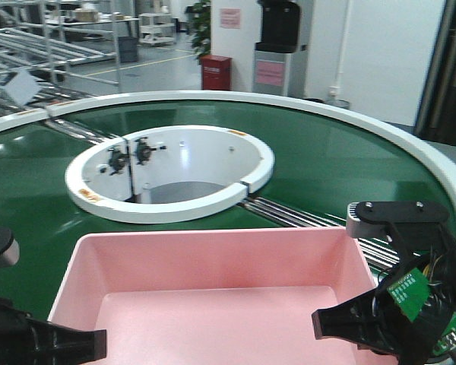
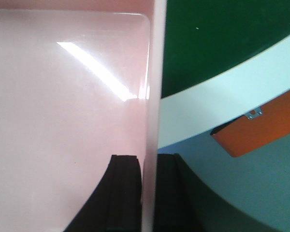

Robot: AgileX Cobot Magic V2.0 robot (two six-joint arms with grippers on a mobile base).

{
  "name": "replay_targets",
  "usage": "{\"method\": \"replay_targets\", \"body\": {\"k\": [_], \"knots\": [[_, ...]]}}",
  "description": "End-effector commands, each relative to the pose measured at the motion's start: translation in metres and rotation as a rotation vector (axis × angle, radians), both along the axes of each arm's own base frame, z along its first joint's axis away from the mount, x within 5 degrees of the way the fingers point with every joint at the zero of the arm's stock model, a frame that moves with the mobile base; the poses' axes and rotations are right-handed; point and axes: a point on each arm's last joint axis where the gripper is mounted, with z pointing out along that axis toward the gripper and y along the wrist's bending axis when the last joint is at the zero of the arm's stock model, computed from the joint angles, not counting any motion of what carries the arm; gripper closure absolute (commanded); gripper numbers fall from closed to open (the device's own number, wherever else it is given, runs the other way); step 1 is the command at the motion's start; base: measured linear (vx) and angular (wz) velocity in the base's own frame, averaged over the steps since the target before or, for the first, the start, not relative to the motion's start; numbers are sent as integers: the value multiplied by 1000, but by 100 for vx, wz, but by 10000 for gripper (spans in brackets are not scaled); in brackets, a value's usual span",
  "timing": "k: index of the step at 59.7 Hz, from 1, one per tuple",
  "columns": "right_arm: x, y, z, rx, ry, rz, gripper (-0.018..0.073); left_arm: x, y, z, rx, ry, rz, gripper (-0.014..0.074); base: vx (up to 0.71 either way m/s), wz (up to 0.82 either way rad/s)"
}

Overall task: Grab pink bin and stack on right shelf
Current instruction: 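Hold the pink bin with both grippers while the base drives to the shelf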

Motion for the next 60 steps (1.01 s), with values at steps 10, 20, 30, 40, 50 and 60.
{"method": "replay_targets", "body": {"k": [10,20,30,40,50,60], "knots": [[-1,-4,19,15,-108,13,561,0,-1,20,-54,-116,-36,558,-10,-47],[-1,-4,19,15,-108,13,561,0,-1,20,-54,-116,-36,558,-12,-56],[-1,-4,19,15,-108,13,561,0,-1,20,-54,-116,-36,558,-13,-61],[-1,-4,19,15,-108,13,561,0,-1,20,-54,-116,-36,558,-13,-66],[-1,-4,19,15,-107,13,561,0,-1,20,-54,-116,-36,558,-12,-77],[-1,-4,19,15,-107,13,561,0,-1,20,-54,-116,-36,558,-10,-93]]}}
